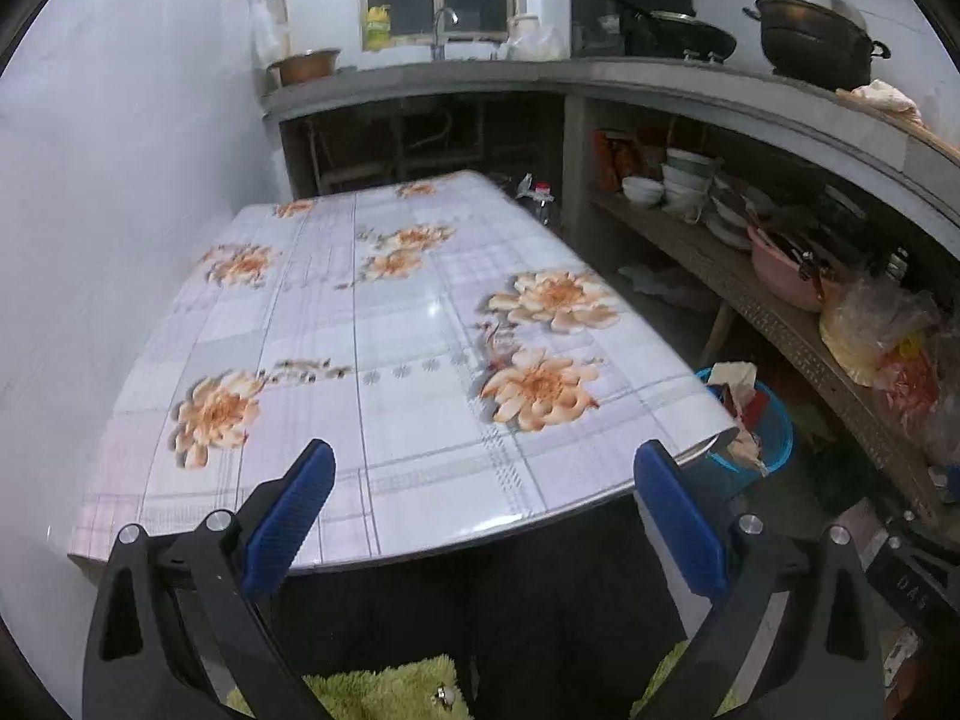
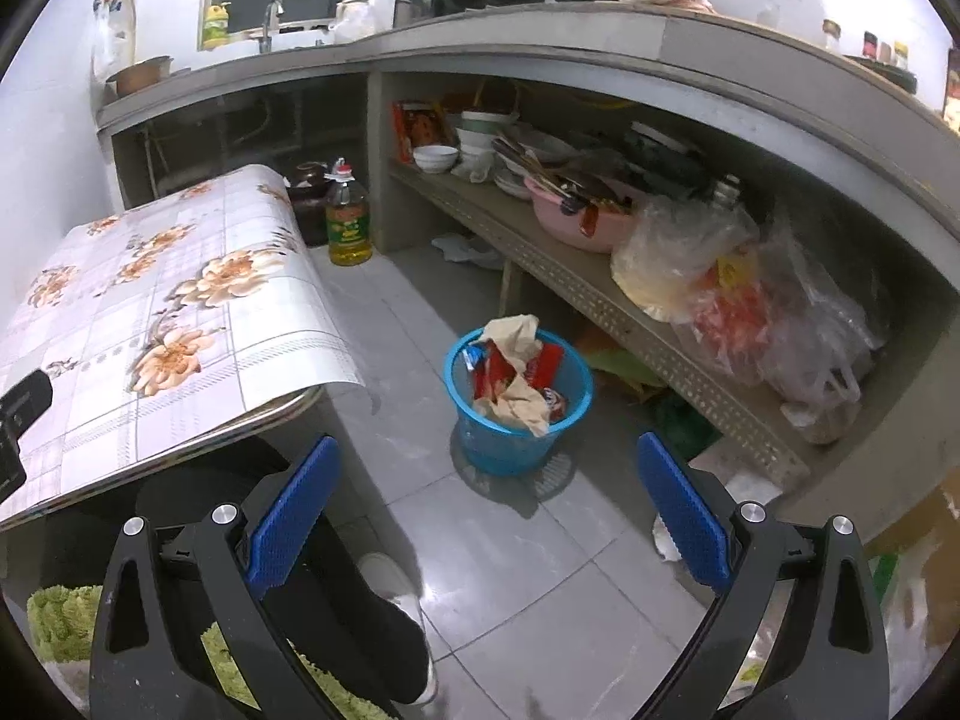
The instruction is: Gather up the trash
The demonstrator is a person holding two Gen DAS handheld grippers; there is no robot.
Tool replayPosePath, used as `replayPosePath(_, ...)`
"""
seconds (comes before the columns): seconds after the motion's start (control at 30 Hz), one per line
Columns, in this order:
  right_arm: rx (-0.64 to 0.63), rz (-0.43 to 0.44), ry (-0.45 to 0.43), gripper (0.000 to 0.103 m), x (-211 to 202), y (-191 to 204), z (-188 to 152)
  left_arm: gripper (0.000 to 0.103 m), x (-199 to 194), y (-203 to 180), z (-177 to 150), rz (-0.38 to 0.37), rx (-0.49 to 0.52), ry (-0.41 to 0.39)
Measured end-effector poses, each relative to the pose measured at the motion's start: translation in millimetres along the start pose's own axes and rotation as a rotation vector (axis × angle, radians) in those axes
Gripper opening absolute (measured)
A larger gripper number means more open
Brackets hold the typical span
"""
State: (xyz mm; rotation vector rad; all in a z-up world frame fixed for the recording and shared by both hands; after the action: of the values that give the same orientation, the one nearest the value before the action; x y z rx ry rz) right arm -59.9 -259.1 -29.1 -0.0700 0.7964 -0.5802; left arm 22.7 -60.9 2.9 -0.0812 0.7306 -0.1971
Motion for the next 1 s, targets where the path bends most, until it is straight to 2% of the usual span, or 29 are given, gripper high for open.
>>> replayPosePath(0.47,0.003,0.004,0.035,0.095,3,2,-3,0.098,7,-7,-8,0.021,0.029,0.050)
replayPosePath(1.0,0.009,0.005,0.061,0.095,10,-2,-6,0.098,9,-12,-10,0.027,0.051,0.057)
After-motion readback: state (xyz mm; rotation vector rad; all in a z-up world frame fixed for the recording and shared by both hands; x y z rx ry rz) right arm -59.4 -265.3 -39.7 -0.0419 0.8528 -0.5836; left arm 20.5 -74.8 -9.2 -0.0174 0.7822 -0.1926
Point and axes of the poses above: each gripper's, at about its wrist camera, not at the fingertips, and x roughly the way its jaws point, y to its left, z to its top, the point moved 1 cm from there along x, roughly the way its jaws point, and after that the axes turned 14 degrees about -x, right-handed, at the moved point
